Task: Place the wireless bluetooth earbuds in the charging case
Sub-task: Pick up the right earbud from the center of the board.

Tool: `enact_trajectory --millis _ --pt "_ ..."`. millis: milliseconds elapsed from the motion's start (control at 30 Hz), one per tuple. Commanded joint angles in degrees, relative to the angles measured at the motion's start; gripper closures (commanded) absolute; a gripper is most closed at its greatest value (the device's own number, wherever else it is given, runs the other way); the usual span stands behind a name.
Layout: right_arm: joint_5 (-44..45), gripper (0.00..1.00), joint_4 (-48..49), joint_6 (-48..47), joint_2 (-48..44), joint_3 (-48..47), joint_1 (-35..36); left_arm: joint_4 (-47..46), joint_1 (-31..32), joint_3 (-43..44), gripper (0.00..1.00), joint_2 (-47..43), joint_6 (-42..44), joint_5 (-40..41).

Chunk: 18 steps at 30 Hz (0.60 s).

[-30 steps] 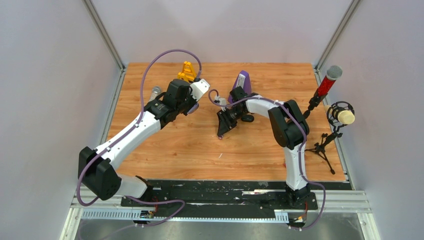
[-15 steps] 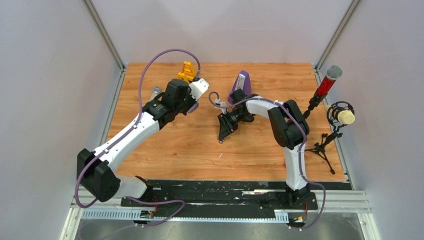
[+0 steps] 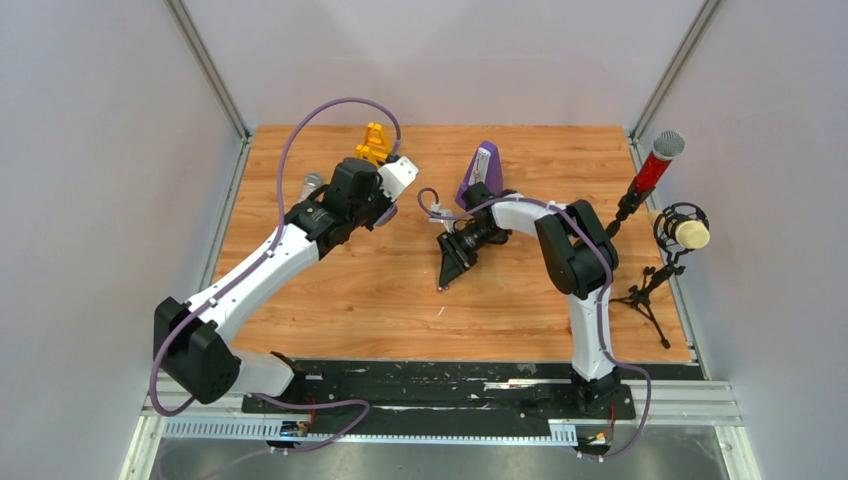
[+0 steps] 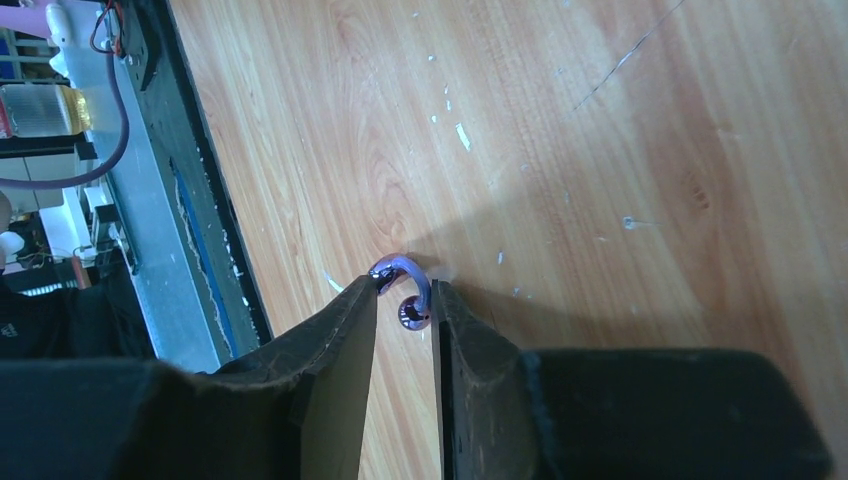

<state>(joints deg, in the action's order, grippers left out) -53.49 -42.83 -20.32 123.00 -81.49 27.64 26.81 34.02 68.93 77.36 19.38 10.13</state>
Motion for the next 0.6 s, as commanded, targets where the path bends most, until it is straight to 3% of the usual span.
enact_trajectory --millis 0,567 --pt "0.60 0.72 -1.97 -3.58 -0.23 1.33 0.97 -1.67 -0.24 0.43 0.97 -1.52 -0.04 -0.46" --pt "-5.31 0.77 -3.65 -1.28 -0.66 0.65 1.20 -1.58 -0.22 0.51 0.98 -1.78 -0.04 -0.37"
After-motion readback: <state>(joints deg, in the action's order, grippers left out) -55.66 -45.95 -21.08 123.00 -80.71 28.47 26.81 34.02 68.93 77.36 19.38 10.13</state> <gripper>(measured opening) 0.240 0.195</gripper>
